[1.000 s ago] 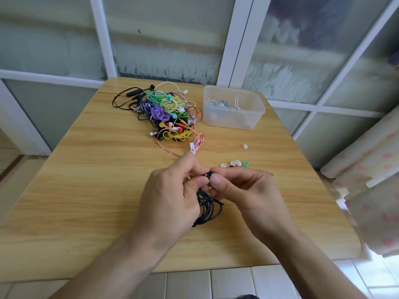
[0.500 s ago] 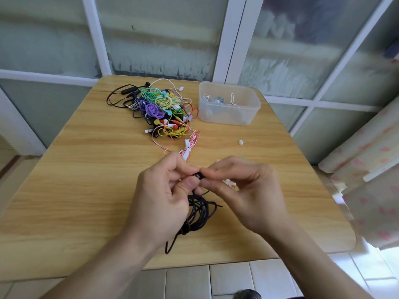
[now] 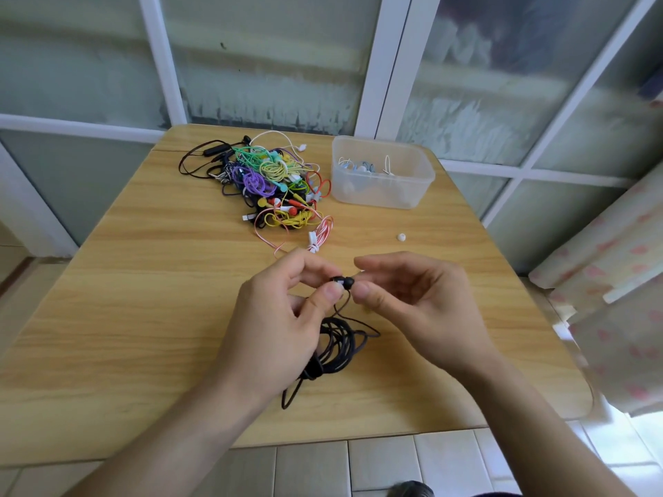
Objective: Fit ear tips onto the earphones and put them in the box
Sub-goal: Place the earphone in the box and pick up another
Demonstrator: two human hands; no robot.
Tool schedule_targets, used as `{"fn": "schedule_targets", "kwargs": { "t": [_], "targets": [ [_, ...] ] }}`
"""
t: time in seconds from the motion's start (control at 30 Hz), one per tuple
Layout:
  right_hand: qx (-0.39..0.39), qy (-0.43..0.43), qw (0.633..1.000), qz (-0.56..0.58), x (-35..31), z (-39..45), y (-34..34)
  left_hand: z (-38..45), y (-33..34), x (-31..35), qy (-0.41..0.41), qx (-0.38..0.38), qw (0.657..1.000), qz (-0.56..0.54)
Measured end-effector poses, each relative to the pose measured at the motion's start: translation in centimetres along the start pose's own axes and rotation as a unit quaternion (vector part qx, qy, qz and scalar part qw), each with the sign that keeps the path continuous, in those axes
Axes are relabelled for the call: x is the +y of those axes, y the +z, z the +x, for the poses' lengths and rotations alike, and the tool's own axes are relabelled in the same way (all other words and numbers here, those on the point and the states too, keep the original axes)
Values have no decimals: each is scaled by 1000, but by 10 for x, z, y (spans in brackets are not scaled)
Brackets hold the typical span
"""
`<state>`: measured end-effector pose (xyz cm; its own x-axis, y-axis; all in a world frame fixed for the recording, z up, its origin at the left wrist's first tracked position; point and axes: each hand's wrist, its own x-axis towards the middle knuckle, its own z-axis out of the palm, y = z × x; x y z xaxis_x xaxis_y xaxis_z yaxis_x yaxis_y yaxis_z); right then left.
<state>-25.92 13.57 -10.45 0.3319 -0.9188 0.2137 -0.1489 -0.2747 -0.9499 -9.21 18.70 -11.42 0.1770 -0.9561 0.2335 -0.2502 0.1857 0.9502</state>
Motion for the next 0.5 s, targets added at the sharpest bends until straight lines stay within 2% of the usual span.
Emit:
{"fn": "schedule_targets", "kwargs": {
  "t": [0.23,0.33,0.43,0.5],
  "targets": [
    [-13,-20,999,-47,0,-2,0,0,3,-3,-3,10,1000,9],
    [55,-9,992,-115,3,5,-17,0,3,-4,-14,8,1000,13],
    [144,35,956,-255,13,13,-45,0,4,-5,-21,-2,1000,21],
    [147,74,933,-321,19,16,-58,0,5,-6,-30,-10,999,19]
  ]
}}
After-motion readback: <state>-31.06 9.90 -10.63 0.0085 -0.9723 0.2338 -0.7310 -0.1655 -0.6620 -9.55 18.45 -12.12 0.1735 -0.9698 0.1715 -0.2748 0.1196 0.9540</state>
